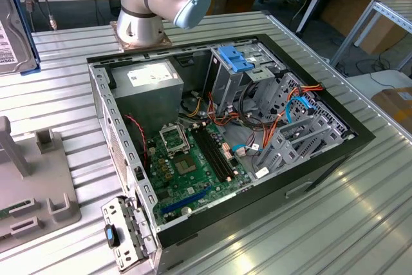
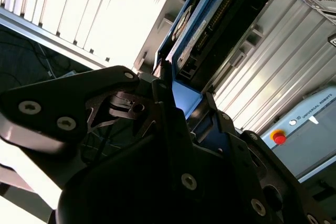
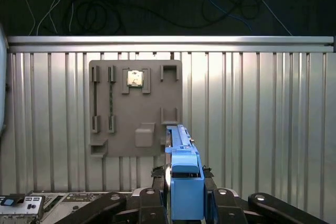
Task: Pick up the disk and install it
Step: 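Pick up the disk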
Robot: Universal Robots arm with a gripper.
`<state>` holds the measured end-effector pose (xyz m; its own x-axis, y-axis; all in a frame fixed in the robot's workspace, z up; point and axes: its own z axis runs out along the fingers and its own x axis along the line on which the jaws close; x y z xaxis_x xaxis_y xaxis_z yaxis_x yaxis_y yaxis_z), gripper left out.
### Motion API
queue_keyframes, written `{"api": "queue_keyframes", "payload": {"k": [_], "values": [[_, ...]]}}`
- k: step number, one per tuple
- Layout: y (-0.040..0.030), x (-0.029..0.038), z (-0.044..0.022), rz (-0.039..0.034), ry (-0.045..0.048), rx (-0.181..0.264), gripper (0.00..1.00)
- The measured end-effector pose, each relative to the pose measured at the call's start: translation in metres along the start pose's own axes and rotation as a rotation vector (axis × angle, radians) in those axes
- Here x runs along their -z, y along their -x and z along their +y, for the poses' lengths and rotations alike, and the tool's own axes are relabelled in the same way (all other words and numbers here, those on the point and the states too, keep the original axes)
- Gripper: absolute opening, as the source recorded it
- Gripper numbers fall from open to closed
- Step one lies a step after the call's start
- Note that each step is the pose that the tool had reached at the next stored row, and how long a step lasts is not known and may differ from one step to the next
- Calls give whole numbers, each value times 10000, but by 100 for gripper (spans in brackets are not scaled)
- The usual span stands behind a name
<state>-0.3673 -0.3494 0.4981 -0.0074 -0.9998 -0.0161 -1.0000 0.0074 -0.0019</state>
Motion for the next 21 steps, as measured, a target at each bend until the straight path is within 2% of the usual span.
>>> {"api": "queue_keyframes", "payload": {"k": [13,21], "values": [[1,0,-13,0,0,1,37],[2,0,-113,0,0,0,37]]}}
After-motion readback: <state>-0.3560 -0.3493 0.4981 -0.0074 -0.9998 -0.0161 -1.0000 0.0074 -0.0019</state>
